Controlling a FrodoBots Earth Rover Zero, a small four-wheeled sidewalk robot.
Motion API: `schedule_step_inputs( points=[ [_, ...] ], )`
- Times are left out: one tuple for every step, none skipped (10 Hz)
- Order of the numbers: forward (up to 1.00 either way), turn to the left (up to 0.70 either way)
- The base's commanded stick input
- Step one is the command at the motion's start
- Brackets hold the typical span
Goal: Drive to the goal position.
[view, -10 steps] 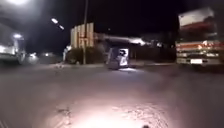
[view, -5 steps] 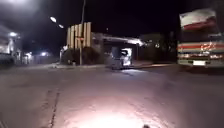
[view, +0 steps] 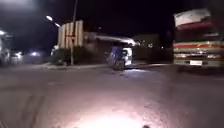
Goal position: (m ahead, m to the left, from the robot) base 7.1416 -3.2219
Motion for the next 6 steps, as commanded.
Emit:
schedule_step_inputs(
  points=[
    [0.7, 0.0],
    [0.7, 0.0],
    [0.7, -0.04],
    [0.7, -0.23],
    [0.7, -0.31],
    [0.7, -0.2]
  ],
)
